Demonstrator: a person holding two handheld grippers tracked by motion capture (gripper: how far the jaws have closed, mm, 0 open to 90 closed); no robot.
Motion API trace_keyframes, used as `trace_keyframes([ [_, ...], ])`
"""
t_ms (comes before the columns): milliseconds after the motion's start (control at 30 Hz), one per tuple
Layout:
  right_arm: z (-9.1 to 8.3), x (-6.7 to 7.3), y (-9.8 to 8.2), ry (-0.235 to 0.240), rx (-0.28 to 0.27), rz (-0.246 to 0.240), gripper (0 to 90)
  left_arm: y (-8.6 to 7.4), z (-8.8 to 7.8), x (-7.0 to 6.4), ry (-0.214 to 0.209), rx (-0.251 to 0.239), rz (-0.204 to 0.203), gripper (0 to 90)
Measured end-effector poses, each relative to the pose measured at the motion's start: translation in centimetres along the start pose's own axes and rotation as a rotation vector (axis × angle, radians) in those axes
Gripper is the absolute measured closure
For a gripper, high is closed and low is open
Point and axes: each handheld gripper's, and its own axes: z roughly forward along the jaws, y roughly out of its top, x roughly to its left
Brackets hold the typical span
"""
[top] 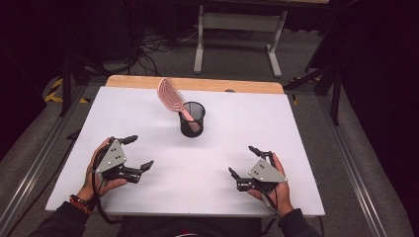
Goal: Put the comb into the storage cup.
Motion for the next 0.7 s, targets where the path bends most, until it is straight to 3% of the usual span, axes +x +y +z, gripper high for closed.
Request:
trace_keyframes([
  [200,0.0,-0.1,-0.1,-0.008,0.002,0.005,9.2,-1.3,-0.2,0.0,0.004,0.022,-0.019,8.0],
  [567,-0.1,-0.3,-0.3,-0.018,0.006,0.017,8.5,-3.5,-1.0,0.1,0.049,0.058,-0.029,6.8],
  [700,-0.2,-0.6,-0.4,-0.023,0.000,0.033,8.2,-4.2,-1.4,0.2,0.055,0.058,-0.059,6.4],
])
